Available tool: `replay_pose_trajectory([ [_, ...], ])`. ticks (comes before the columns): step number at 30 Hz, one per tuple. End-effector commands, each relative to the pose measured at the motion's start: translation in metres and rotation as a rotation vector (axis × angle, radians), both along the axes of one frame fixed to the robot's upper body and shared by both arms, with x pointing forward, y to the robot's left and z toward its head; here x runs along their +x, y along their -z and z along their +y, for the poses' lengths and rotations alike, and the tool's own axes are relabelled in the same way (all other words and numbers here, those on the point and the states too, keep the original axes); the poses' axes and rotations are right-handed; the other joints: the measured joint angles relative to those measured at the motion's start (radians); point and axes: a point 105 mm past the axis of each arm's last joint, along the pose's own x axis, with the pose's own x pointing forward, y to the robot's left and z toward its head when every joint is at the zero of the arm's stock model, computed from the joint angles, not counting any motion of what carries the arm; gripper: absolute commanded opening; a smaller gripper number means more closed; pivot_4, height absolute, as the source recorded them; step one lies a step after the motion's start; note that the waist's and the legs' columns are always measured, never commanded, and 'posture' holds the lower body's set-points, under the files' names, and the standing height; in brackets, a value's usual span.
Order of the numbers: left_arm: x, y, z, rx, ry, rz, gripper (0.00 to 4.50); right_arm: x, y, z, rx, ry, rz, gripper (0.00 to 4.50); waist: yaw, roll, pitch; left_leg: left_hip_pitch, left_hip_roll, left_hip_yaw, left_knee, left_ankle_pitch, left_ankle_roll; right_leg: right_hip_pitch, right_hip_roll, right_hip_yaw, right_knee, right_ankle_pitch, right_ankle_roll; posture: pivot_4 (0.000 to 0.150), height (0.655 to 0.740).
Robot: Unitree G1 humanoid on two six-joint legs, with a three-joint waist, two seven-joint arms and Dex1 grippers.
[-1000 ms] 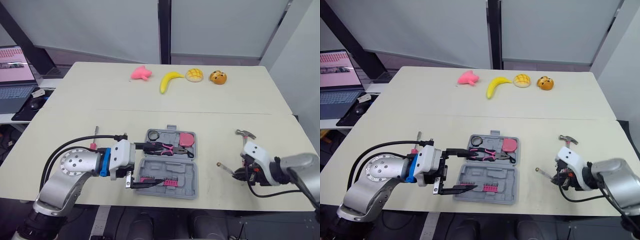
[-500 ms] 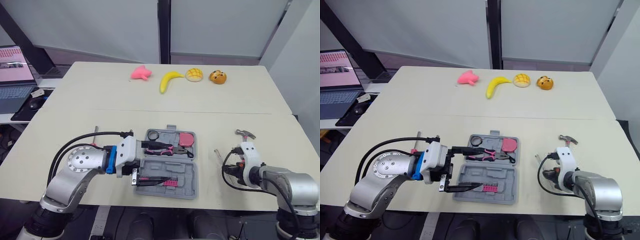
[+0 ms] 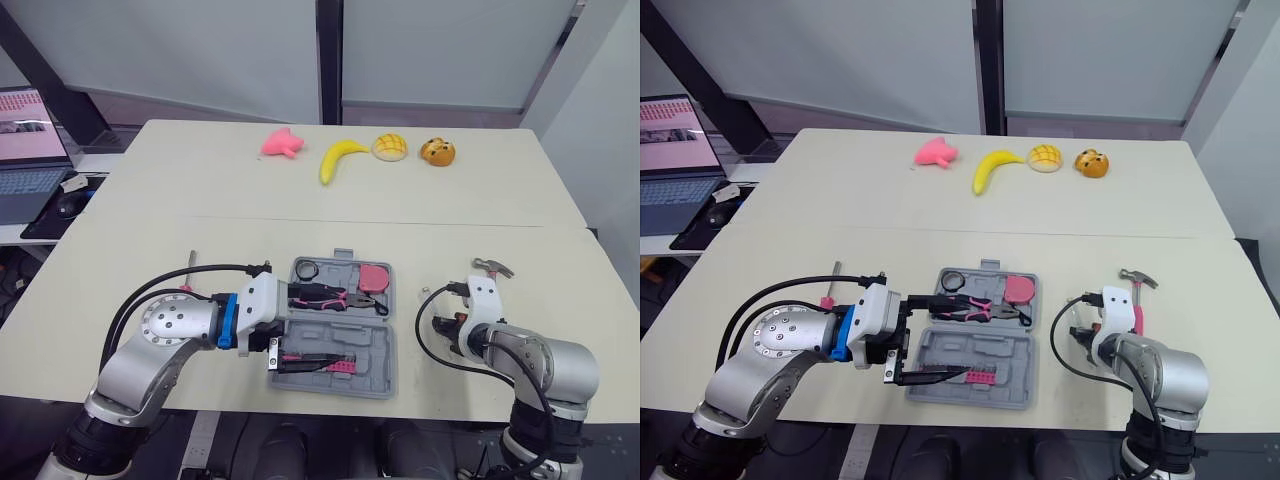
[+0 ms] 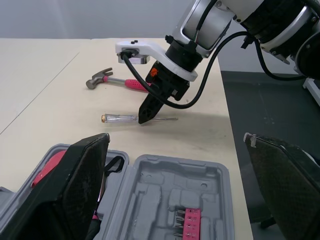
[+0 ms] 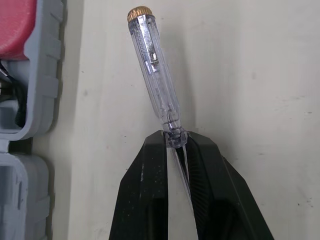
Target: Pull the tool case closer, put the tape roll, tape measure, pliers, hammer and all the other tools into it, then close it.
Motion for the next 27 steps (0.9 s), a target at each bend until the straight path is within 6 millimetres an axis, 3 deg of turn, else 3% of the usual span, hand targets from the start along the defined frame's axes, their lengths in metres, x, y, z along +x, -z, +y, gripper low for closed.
replay_pose_trajectory([
  [1,-0.003,-0.003,-0.003,-0.007,0.018,-0.032,4.50,0.002,-0.004,-0.001,0.007,0.022,-0.015,0.30,0.000,0.000,0.000,0.000,0.000,0.000,0.000,0.000,0.000,0.000,0.000,0.000,0.000,0.000,0.000,0.150,0.7400],
  [2,-0.003,-0.002,-0.003,-0.007,0.017,-0.032,4.50,0.002,-0.005,-0.001,0.008,0.023,-0.019,1.01,0.000,0.000,0.000,0.000,0.000,0.000,0.000,0.000,0.000,0.000,0.000,0.000,0.000,0.000,0.000,0.150,0.7400],
  [10,-0.004,-0.002,0.005,-0.019,-0.003,-0.034,4.50,-0.004,-0.034,0.002,0.024,-0.053,-0.165,2.60,0.000,0.000,0.000,0.000,0.000,0.000,0.000,0.000,0.000,0.000,0.000,0.000,0.000,0.000,0.000,0.150,0.7400],
  [13,-0.004,-0.002,0.010,-0.023,-0.017,-0.035,4.50,-0.009,-0.044,0.004,-0.006,-0.149,-0.207,3.36,0.000,0.000,0.000,0.000,0.000,0.000,0.000,0.000,0.000,0.000,0.000,0.000,0.000,0.000,0.000,0.150,0.7400],
  [16,-0.004,0.000,0.020,-0.007,-0.034,-0.030,4.50,-0.013,-0.055,0.003,-0.188,-0.380,-0.373,4.23,0.000,0.001,0.000,0.000,0.000,0.000,0.000,0.000,0.000,0.000,0.000,0.000,-0.001,0.000,0.000,0.150,0.7400],
  [20,-0.005,0.002,0.032,0.009,-0.046,-0.027,4.50,-0.024,-0.036,0.002,-0.327,-0.580,-0.465,4.23,0.000,0.000,0.000,0.000,0.000,0.000,0.000,0.000,0.000,0.000,0.000,-0.001,-0.001,-0.001,0.001,0.150,0.7400],
  [27,-0.008,0.003,0.037,0.014,-0.041,-0.023,4.50,-0.020,-0.011,0.002,-0.351,-0.593,-0.540,4.23,-0.008,-0.001,0.000,0.001,0.000,0.001,0.002,0.000,-0.001,0.001,0.000,0.001,-0.001,0.000,0.002,0.150,0.7400],
])
